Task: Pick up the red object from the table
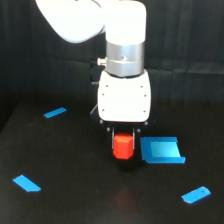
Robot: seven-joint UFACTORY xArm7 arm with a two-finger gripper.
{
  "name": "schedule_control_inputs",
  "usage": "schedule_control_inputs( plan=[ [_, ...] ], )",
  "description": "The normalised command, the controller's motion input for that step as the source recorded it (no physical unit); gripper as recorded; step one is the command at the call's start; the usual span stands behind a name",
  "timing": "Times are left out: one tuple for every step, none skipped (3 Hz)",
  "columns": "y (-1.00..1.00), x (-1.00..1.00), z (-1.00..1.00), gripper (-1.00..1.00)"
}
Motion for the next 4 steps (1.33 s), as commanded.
schedule_control_inputs(
  plan=[
    [0.06,-0.10,1.00,-0.99],
    [-0.06,0.05,0.88,-0.98],
    [-0.01,-0.07,1.00,-0.94],
    [-0.05,-0.06,0.87,-1.00]
  ],
)
